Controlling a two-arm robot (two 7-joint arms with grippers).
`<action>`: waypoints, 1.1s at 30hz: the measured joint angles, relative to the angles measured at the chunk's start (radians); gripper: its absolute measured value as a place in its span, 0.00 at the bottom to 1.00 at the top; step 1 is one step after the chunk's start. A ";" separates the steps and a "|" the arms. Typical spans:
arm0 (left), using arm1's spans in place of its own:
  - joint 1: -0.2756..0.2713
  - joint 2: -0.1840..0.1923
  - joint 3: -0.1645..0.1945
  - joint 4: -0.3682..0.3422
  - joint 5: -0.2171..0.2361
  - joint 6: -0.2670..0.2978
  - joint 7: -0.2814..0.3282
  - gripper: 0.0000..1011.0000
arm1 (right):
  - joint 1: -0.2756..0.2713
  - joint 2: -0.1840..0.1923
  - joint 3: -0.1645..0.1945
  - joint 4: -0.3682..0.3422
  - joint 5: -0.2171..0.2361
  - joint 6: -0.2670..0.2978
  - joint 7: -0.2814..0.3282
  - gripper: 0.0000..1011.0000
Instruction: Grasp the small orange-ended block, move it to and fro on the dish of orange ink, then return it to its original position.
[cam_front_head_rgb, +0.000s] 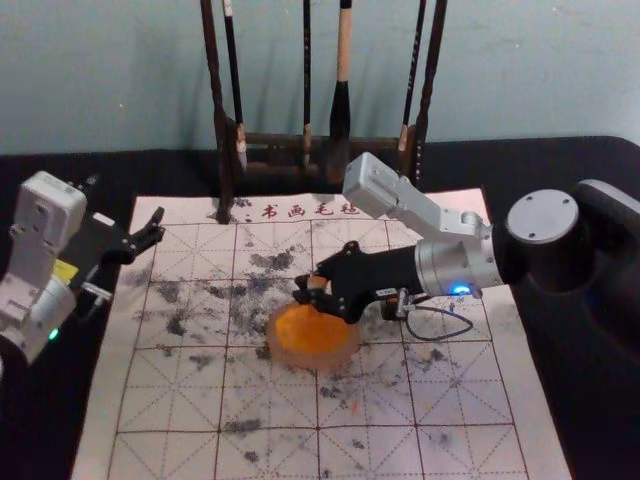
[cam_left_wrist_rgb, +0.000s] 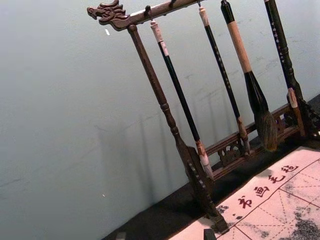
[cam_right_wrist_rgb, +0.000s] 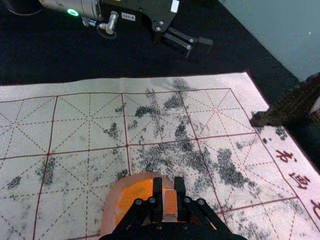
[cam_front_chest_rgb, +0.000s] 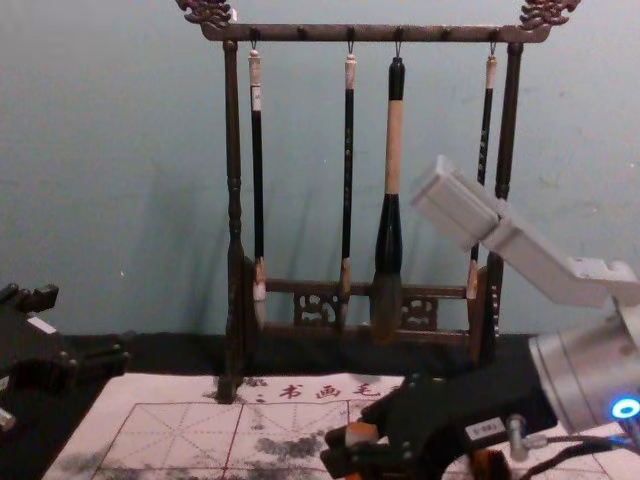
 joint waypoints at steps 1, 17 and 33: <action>0.000 0.000 0.000 0.000 0.000 0.000 0.000 0.99 | 0.000 0.000 0.000 0.000 0.000 0.000 0.000 0.11; 0.000 0.000 0.000 0.000 0.000 0.000 0.000 0.99 | -0.041 0.055 0.015 -0.076 0.010 0.027 0.002 0.11; 0.000 0.000 0.000 0.000 0.000 0.000 0.000 0.99 | -0.034 0.025 -0.005 -0.059 0.016 0.019 0.022 0.11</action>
